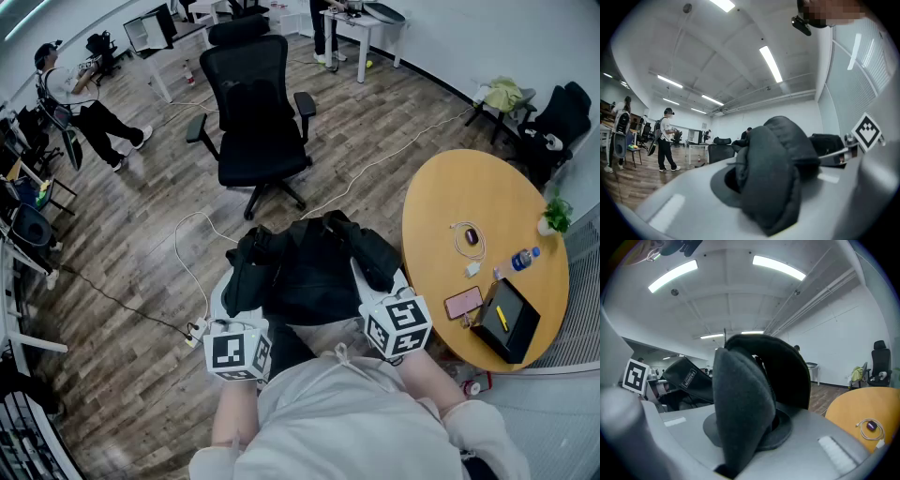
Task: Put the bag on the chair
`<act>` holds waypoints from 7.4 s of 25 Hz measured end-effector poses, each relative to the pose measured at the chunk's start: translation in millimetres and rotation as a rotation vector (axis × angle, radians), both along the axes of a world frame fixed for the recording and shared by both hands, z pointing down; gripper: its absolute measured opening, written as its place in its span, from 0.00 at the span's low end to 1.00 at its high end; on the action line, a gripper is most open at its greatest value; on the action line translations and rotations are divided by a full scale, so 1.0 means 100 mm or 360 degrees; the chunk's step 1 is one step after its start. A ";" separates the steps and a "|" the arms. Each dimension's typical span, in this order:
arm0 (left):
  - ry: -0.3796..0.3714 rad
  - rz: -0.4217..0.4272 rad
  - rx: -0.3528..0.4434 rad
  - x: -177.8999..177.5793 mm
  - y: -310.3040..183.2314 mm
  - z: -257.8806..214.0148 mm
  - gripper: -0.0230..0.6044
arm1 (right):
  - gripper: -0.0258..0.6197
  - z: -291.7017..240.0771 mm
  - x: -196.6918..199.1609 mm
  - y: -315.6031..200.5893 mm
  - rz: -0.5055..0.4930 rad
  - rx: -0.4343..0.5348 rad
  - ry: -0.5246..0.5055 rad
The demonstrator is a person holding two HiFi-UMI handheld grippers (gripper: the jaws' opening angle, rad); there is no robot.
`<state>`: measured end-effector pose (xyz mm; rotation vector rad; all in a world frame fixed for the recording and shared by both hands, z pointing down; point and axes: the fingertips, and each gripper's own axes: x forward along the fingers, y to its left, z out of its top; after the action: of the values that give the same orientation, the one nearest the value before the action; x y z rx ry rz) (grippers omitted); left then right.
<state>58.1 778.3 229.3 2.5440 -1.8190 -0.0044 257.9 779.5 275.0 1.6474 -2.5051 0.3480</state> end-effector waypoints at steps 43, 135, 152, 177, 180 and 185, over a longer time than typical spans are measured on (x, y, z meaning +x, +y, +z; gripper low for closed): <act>0.0033 0.0237 -0.0081 -1.34 -4.03 -0.16 0.11 | 0.08 -0.16 -1.37 -3.71 0.0211 -0.0126 -0.0091; -0.0097 -0.0058 -0.1309 -2.24 -11.55 4.83 0.11 | 0.09 4.52 -2.16 -11.41 -0.0070 -0.1015 0.0231; -0.0222 -0.0058 -0.1540 -2.32 -11.18 5.47 0.12 | 0.09 5.08 -2.17 -11.05 -0.0062 -0.1211 0.0438; -0.0126 -0.0002 -0.1519 -2.37 -11.00 5.96 0.15 | 0.12 5.64 -2.29 -10.85 -0.0219 -0.1380 0.0206; -0.0052 -0.0058 -0.1527 -2.40 -10.98 5.96 0.17 | 0.14 5.63 -2.27 -10.84 -0.0174 -0.1356 0.0179; -0.0025 -0.0211 -0.1575 -2.49 -10.86 5.90 0.33 | 0.25 5.50 -2.28 -10.78 -0.0161 -0.1199 0.0325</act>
<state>-191.4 -307.4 819.2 1.7148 -1.4325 0.7134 30.0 -298.4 825.3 1.1717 -1.9305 0.9170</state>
